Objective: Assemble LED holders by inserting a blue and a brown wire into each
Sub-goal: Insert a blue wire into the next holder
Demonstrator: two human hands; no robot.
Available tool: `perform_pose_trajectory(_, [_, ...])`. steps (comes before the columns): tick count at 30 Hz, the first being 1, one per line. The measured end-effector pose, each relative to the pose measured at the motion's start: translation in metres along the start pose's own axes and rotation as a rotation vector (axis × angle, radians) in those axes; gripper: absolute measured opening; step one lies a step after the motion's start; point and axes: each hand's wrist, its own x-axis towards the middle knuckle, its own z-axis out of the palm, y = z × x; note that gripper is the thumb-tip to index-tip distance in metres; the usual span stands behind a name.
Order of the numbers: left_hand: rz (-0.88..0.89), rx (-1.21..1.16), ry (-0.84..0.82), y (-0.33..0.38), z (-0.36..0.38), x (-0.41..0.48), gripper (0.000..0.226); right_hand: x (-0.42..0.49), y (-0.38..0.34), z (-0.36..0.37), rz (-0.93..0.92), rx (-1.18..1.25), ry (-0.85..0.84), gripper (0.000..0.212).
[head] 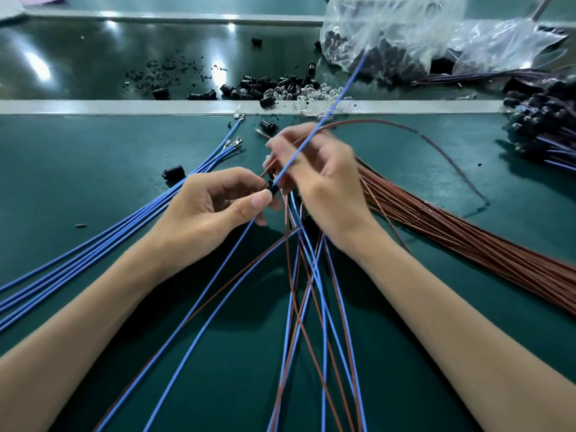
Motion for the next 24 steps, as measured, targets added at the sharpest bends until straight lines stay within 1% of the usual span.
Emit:
perform_pose_trajectory(1, [0.004, -0.002, -0.002, 0.000, 0.000, 0.000, 0.019, -0.002, 0.001, 0.002, -0.030, -0.088, -0.042, 0.010])
perform_pose_trajectory(3, [-0.008, -0.016, 0.005, 0.001, 0.002, 0.000, 0.014, -0.005, 0.003, 0.004, -0.088, -0.174, -0.022, 0.016])
perform_pose_trajectory(5, [-0.027, -0.022, 0.023, 0.002, 0.004, 0.000, 0.013, -0.007, 0.005, 0.004, -0.095, -0.118, 0.051, 0.021])
perform_pose_trajectory(7, [-0.038, -0.003, 0.039, 0.003, 0.005, 0.000, 0.018, -0.006, 0.006, 0.004, -0.058, 0.003, 0.128, 0.025])
perform_pose_trajectory(9, [-0.042, 0.003, 0.059, 0.003, 0.005, 0.001, 0.022, -0.004, 0.006, 0.004, -0.004, 0.130, 0.162, 0.021])
perform_pose_trajectory(10, [-0.040, 0.001, 0.067, 0.003, 0.005, 0.001, 0.024, -0.004, 0.007, 0.004, 0.015, 0.168, 0.143, 0.017])
perform_pose_trajectory(11, [-0.036, 0.001, 0.076, 0.003, 0.005, 0.002, 0.024, -0.003, 0.008, 0.004, 0.019, 0.157, 0.102, 0.012])
perform_pose_trajectory(12, [-0.035, -0.001, 0.084, 0.003, 0.005, 0.002, 0.023, -0.003, 0.008, 0.004, 0.008, 0.090, 0.055, 0.008])
perform_pose_trajectory(14, [-0.038, -0.011, 0.105, 0.003, 0.006, 0.002, 0.019, -0.004, 0.010, 0.004, -0.029, -0.050, 0.003, 0.010])
perform_pose_trajectory(16, [-0.043, -0.001, 0.149, 0.001, 0.004, 0.003, 0.018, -0.004, 0.009, 0.004, -0.036, -0.028, 0.046, 0.017])
perform_pose_trajectory(20, [-0.054, 0.083, 0.281, -0.005, 0.002, 0.006, 0.018, -0.002, 0.007, 0.000, -0.017, 0.033, 0.211, 0.012])
perform_pose_trajectory(22, [-0.060, 0.104, 0.323, -0.007, 0.001, 0.007, 0.015, -0.002, 0.006, -0.003, -0.034, 0.047, 0.232, 0.013])
perform_pose_trajectory(24, [-0.055, 0.129, 0.312, -0.009, 0.002, 0.007, 0.012, -0.002, 0.005, -0.005, -0.055, 0.065, 0.205, 0.012])
